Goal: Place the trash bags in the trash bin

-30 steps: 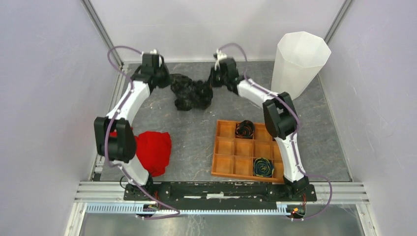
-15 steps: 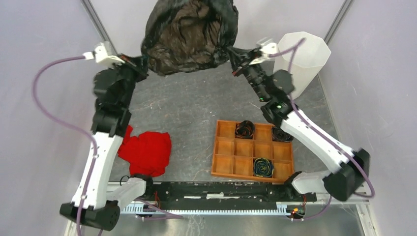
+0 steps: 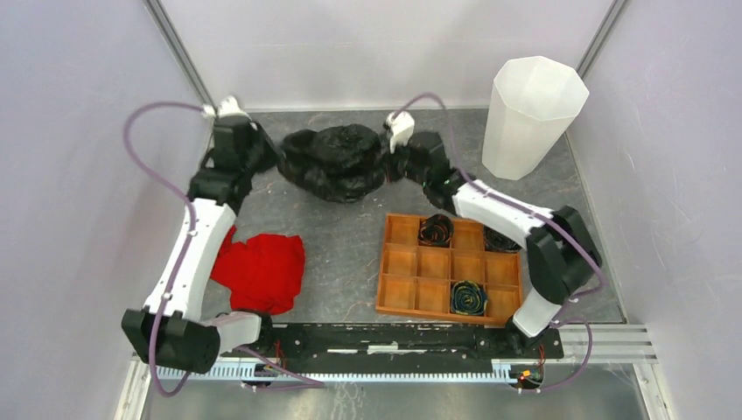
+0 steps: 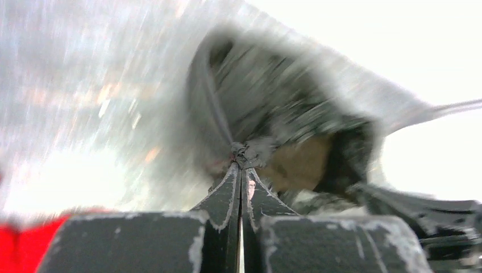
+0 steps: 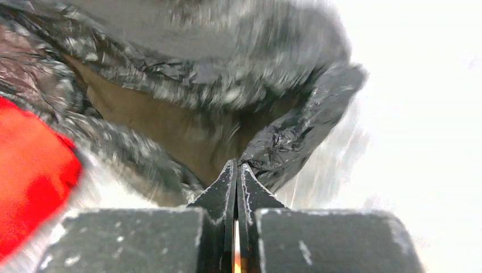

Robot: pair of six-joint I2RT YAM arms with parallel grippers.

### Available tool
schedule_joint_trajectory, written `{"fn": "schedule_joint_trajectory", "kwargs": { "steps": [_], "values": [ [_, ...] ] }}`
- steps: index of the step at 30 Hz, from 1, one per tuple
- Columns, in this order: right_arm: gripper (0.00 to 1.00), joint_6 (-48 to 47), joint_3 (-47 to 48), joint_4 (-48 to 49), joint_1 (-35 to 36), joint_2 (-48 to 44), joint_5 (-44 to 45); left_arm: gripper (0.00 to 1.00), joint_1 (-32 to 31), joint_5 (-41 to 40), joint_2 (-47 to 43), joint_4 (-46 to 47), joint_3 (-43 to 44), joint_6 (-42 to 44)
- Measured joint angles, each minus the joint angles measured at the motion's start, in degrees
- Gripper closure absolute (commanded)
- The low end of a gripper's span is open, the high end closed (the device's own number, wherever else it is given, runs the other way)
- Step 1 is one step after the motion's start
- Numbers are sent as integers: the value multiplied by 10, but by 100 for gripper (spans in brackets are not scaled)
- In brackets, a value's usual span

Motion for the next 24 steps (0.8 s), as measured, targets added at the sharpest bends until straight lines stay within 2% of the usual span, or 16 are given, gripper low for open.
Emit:
{"fn": "schedule_joint_trajectory", "kwargs": {
  "steps": [2, 3, 6, 8, 11, 14, 17, 20, 24],
  "values": [
    [100, -10, 64, 2, 0, -28, 0, 98, 0, 8, -10, 25, 103, 1],
    [100, -14, 80, 9, 0, -52, 0, 98, 0, 8, -23, 41, 127, 2],
    [99, -18, 70, 46, 1, -141, -2, 98, 0, 3, -98, 83, 140, 4],
    [100, -17, 18, 108, 1, -198, -10, 98, 0, -10, -161, 109, 96, 4],
    [99, -5, -54, 157, 3, -216, -34, 98, 1, -38, -225, 118, -2, 3],
    [98, 17, -116, 170, 7, -160, -70, 98, 1, -71, -226, 86, -103, 0],
    [96, 35, -165, 132, 19, -89, -94, 98, 1, -94, -203, 38, -181, -8],
    [87, 41, -177, 93, 46, -67, -110, 98, 1, -112, -203, 1, -208, -12],
    [72, 39, -166, 96, 72, -79, -138, 98, 1, -121, -205, 3, -197, -12]
  ]
}}
